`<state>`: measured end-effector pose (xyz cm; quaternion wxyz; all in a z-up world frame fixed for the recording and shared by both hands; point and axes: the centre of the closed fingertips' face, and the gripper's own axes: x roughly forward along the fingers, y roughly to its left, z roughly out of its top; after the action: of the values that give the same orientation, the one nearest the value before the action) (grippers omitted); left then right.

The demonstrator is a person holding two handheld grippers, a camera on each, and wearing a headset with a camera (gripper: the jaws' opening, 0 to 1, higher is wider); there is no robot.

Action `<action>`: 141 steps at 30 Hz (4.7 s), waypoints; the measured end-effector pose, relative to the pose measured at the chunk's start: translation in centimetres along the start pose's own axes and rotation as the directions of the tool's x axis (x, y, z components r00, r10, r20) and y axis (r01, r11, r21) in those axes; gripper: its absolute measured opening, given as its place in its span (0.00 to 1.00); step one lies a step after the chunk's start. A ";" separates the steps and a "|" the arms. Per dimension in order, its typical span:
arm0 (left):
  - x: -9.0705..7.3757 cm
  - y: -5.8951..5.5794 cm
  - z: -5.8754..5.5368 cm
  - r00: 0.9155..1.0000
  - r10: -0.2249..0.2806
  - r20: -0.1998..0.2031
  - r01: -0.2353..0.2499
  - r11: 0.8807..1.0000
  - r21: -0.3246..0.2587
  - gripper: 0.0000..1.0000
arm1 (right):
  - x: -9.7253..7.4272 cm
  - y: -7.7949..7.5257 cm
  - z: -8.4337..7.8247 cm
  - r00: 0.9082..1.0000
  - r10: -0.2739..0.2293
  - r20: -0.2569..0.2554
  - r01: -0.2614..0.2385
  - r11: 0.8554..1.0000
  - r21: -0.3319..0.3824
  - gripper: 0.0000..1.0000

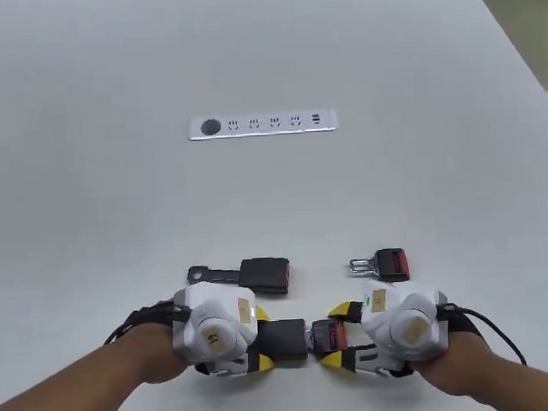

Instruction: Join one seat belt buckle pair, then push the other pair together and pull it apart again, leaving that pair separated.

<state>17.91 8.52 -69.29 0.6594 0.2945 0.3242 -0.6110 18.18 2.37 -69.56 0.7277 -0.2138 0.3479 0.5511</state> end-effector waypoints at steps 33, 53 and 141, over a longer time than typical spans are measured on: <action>-0.3 -0.2 -0.2 0.996 -0.040 0.084 0.037 0.999 0.035 0.32 | -1.3 1.3 0.4 0.993 0.059 0.104 -0.058 0.998 -0.006 0.31; -0.4 -0.5 -0.2 0.995 -0.040 0.090 0.038 0.999 0.031 0.32 | -1.2 1.3 0.1 0.987 0.055 0.149 -0.055 0.998 -0.009 0.31; -1.7 9.5 0.7 0.999 0.019 0.040 -0.018 0.999 -0.030 0.62 | -7.3 -11.8 -3.3 0.995 -0.049 0.089 0.040 0.994 0.101 0.66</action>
<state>27.41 9.76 -67.62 0.6759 0.2754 0.3168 -0.6058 27.42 -8.28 -67.22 0.7648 -0.1596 0.3360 0.5260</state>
